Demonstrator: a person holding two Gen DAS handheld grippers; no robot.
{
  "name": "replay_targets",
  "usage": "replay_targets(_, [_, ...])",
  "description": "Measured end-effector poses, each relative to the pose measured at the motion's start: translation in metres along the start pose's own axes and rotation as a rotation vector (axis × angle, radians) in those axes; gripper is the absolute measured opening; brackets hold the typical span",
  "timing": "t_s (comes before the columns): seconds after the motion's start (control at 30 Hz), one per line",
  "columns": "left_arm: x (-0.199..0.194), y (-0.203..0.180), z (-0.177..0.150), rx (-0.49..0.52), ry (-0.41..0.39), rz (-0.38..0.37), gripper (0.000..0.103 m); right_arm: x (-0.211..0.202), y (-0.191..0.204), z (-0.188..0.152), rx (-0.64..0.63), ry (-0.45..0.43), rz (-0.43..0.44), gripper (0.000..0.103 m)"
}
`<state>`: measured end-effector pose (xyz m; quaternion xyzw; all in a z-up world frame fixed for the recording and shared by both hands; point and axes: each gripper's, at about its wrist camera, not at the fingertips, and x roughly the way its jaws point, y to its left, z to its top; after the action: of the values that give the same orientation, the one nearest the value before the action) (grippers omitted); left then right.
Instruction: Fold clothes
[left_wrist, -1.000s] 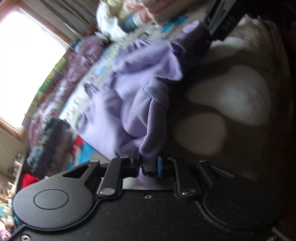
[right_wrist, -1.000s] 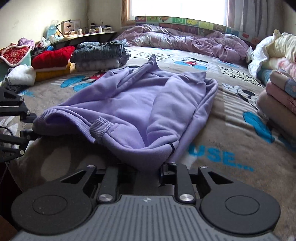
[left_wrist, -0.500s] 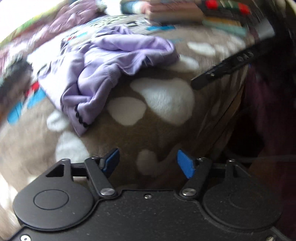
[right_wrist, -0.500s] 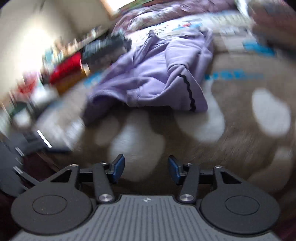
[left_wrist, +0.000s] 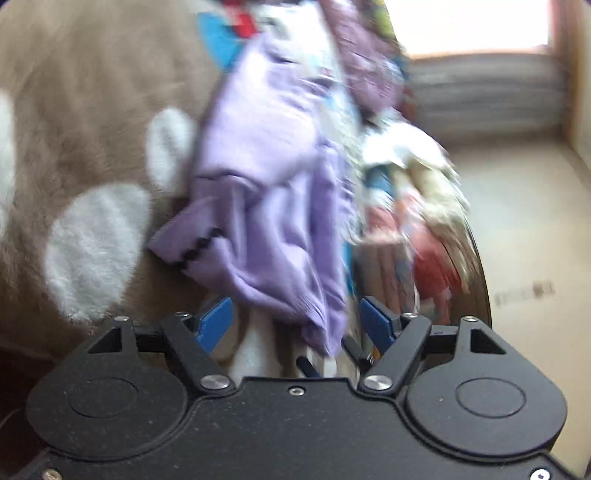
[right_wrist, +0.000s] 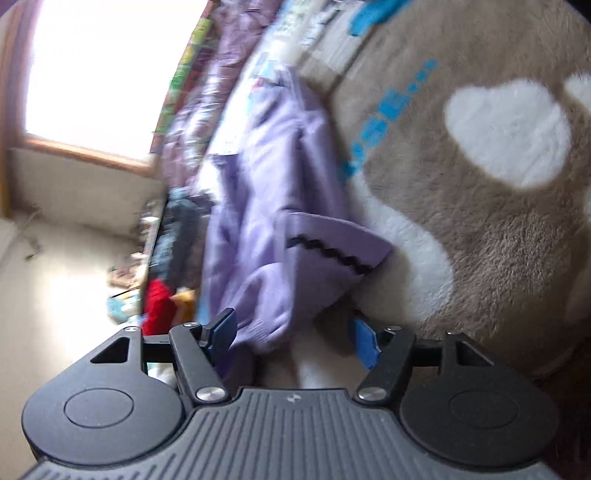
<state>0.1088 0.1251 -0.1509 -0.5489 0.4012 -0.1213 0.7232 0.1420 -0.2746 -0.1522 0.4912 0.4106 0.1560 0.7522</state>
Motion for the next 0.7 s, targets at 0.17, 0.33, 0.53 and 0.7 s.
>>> replay_targets(0.17, [0.026, -0.002, 0.015, -0.052, -0.047, 0.071, 0.073, 0.022, -0.005, 0.006, 0.051, -0.060, -0.024, 0.046])
replay_targets(0.33, [0.062, -0.024, 0.050, 0.000, -0.090, 0.110, 0.052, 0.048, 0.000, 0.022, 0.057, -0.087, -0.004, 0.026])
replay_targets(0.53, [0.054, -0.062, 0.066, 0.264, -0.229, -0.065, 0.019, 0.043, 0.026, 0.052, -0.119, -0.231, 0.203, 0.021])
replay_targets(0.7, [0.020, -0.038, 0.032, 0.450, -0.249, -0.166, 0.016, 0.013, -0.013, 0.033, -0.221, -0.241, 0.288, 0.021])
